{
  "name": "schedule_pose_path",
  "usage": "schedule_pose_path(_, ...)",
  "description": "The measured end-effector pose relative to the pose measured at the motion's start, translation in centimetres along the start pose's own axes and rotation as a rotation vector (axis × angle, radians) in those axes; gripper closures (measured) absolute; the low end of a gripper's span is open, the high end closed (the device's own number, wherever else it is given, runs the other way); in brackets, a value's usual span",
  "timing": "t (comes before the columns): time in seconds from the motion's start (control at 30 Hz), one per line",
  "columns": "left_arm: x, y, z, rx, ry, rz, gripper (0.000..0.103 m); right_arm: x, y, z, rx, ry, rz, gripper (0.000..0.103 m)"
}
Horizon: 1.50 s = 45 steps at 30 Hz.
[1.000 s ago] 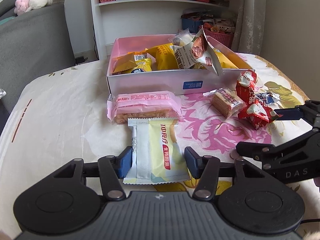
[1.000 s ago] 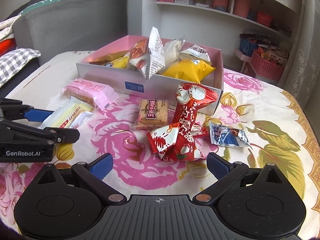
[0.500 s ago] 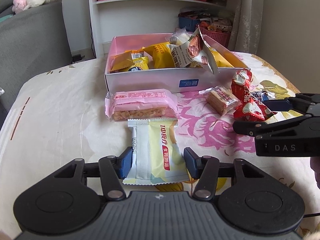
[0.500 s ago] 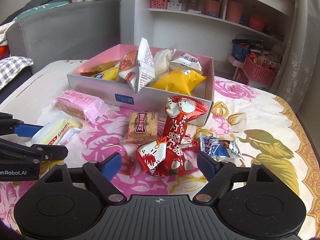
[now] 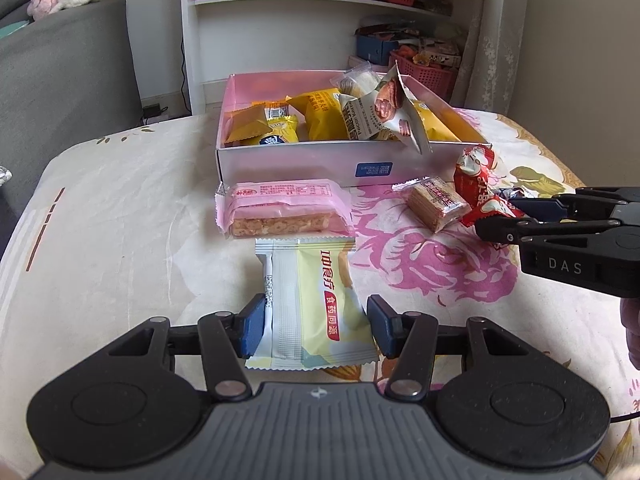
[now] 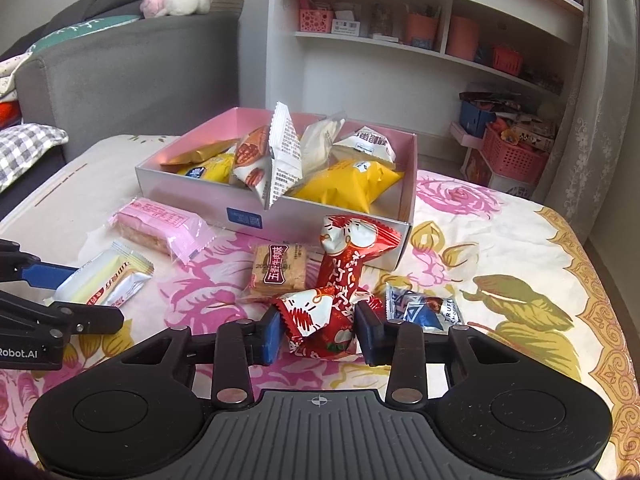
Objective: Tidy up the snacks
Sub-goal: 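Lift both packets and carry them over the pink box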
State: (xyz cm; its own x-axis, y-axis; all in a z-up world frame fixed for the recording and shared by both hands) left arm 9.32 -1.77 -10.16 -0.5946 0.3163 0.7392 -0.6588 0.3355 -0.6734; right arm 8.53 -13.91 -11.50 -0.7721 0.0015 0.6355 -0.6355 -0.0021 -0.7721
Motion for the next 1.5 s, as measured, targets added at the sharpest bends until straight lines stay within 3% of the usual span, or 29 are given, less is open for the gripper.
schedule_pose_path(0.63,2.6,-0.7,-1.4,0.075,0.034,0.018,0.053,2.4,-0.9,-0.2,-0.053,-0.049,-0.014,0.07)
schedule_pose_path(1.07,4.4,-2.2,-2.5,0.142,0.051,0.058,0.053,5.3,-3.2,0.1,-0.126,-0.079,0.02,0.07)
schedule_pose_path(1.5,4.7,-4.9,-2.9,0.145,0.051,0.111,0.053,6.0,-6.2,0.4,-0.191,-0.107,0.053,0.07)
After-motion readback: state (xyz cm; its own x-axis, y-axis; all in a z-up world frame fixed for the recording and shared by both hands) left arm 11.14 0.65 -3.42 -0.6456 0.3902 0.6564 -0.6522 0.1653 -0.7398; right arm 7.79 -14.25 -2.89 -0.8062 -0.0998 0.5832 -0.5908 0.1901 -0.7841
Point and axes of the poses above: each gripper's, at about its wrist camera, not at the fingertips, and x roughly against the way its jaws point, z to its right, y to its underside, the point moved 3 cm from there along -x, roughly the way its jaws point, and after that the axes turned 5 degrees about -x, right-handed, at the moved point
